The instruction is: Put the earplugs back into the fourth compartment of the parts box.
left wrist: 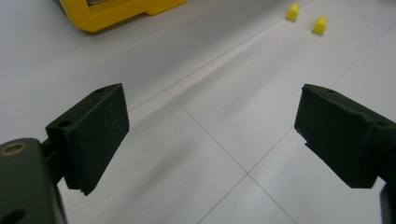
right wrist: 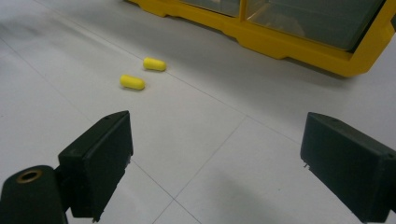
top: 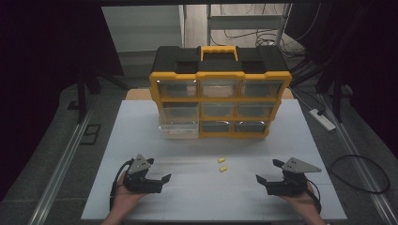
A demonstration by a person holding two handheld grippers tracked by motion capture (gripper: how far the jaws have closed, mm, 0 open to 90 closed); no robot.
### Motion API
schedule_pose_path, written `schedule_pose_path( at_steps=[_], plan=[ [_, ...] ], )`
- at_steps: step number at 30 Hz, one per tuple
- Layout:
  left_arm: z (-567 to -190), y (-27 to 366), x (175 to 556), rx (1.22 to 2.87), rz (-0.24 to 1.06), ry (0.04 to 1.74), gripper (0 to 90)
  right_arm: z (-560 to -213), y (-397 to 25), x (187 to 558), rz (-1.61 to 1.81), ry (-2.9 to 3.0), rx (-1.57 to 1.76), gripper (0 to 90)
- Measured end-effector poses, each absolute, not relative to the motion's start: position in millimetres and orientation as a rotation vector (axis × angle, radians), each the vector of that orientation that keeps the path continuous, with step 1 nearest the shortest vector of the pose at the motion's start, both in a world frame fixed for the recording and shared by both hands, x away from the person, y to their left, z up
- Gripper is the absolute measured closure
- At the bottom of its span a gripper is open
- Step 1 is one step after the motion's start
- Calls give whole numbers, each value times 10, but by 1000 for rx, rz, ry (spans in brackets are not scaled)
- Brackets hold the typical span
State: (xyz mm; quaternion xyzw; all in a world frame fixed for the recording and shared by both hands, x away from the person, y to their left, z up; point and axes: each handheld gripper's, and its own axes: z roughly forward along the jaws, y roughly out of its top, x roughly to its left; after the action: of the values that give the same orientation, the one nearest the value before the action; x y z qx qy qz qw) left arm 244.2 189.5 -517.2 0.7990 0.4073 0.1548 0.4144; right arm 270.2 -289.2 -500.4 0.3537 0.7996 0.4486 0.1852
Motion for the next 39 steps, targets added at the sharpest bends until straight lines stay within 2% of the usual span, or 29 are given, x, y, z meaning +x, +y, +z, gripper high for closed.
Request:
schedule_pose_path(
  at_steps=[39],
  plan=[
    [-4972, 1788, 2489, 1991, 362, 955, 112, -5006, -2909, 2699, 1243, 2246, 989, 121]
  ],
)
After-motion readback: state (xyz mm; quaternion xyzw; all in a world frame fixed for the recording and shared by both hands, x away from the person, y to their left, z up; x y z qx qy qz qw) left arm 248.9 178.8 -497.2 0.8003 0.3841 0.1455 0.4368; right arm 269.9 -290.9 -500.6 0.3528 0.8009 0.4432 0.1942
